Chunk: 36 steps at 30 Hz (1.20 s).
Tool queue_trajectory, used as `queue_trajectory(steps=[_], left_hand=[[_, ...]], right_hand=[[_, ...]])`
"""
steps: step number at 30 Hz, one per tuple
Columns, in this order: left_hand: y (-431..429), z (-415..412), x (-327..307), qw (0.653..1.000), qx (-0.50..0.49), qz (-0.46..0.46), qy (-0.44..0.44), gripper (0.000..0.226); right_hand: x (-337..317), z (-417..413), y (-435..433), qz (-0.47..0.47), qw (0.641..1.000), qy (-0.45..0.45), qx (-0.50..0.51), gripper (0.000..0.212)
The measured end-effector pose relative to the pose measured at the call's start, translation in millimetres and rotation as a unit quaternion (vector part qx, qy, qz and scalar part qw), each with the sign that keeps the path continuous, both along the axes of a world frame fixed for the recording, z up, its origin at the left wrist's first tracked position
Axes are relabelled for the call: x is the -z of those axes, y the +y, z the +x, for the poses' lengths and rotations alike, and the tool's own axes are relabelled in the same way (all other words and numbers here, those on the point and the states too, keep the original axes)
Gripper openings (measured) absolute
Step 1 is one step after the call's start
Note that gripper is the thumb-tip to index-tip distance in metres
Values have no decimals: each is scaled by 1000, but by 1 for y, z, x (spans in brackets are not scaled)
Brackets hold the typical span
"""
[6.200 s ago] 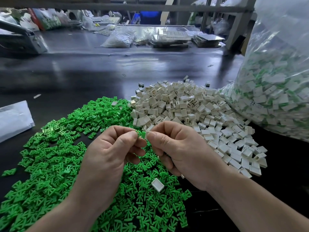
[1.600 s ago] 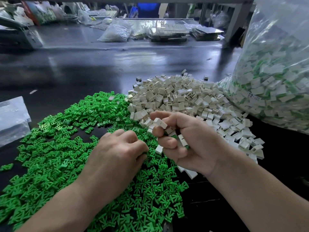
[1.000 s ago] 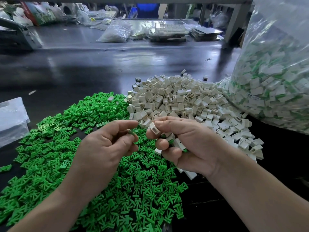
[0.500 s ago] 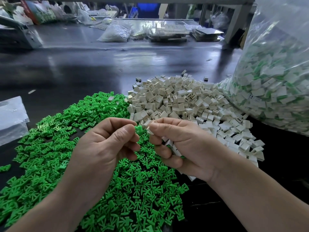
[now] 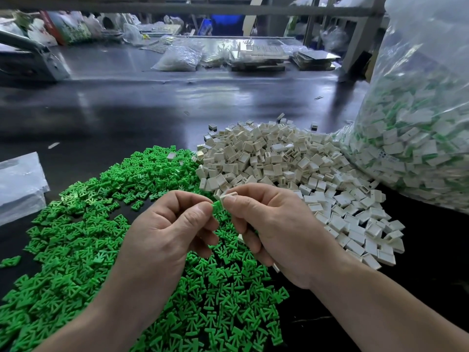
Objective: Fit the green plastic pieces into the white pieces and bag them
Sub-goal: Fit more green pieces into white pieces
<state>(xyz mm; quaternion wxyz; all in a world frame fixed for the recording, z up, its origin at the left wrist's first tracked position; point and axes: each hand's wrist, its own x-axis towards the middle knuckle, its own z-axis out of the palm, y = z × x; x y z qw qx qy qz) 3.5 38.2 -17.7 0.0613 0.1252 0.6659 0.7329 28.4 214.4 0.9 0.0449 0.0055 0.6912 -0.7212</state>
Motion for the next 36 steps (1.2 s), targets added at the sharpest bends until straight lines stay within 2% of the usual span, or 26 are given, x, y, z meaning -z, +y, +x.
queue_trajectory(steps=[5,10,14,16,19,23,26,31,36], left_hand=[[1,2,-1,1000,-10,-8,12,12],[0,4,-2,998,-19,-36,44,11],[0,5,-5,1000,9,22,2,22],[2,6,-8,998,26,48,-19,21],[4,8,-11,993,47,98,-49,17],[5,9,-14,988,67,119,-67,10],[4,9,-13,986,65,127,-83,13],[3,9,-14,967,139,180,-113,50],[4,11,-13,946,173,234,-140,52]], right_hand=[[-1,2,-2,13,1000,22,-4,14],[-1,2,-1,101,993,54,-6,20],[0,2,1,115,992,48,-6,33],[1,2,2,117,992,45,-4,42],[-1,2,2,81,996,42,-21,38],[-5,1,2,17,998,30,-49,18],[-5,2,2,4,996,19,-86,17],[-4,5,-2,-42,993,16,-107,21],[-4,6,-8,-83,992,3,-99,27]])
